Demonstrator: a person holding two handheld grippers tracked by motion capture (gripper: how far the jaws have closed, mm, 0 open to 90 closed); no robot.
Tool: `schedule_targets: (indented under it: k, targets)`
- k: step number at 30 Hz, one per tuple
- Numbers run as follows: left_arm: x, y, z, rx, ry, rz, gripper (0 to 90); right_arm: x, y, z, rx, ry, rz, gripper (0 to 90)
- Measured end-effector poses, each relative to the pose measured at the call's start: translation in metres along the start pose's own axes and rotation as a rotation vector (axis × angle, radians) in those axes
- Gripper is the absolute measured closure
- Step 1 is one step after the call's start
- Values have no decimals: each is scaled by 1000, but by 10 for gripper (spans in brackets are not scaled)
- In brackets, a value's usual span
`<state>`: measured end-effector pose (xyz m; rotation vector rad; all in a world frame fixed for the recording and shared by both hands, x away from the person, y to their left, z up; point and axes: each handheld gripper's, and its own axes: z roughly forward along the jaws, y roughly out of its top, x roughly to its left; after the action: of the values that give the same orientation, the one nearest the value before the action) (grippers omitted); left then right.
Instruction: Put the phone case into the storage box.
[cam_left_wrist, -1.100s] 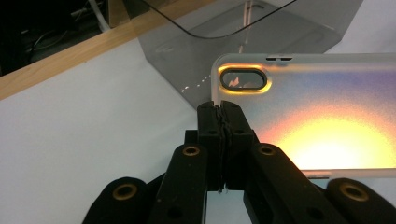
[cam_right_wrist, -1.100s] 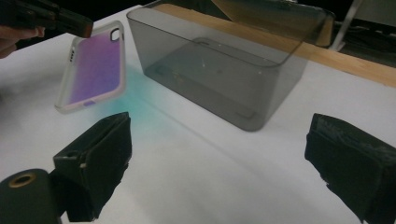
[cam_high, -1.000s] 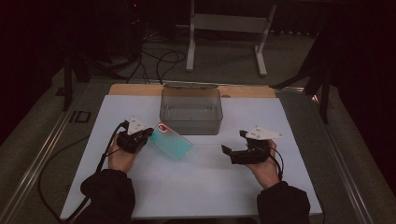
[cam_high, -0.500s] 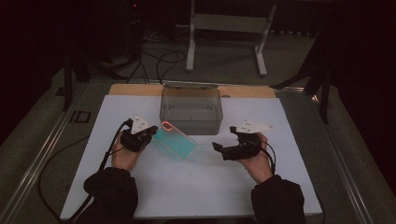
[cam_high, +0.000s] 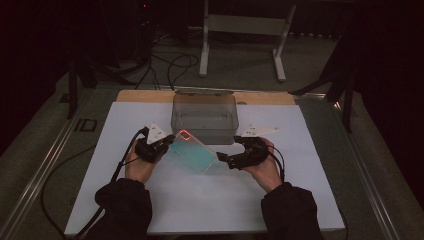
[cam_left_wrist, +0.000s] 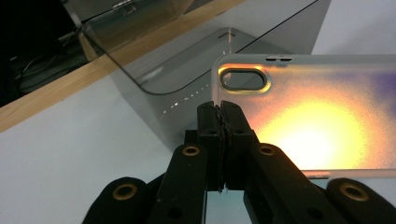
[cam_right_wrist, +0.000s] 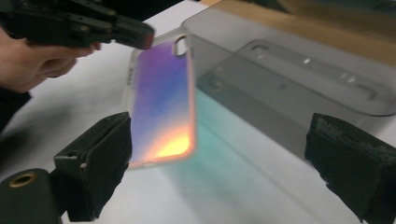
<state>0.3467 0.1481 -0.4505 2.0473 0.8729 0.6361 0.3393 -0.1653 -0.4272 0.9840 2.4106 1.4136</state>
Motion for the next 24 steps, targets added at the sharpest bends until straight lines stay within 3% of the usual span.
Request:
schedule_targets:
  k: [9, 24]
  targets:
    - [-9, 7, 2, -20, -21, 24, 890, 3, 5, 11, 28, 19, -3, 86]
    - [-28, 18, 4, -85, -69, 68, 890, 3, 3, 14, 41, 46, 20, 104]
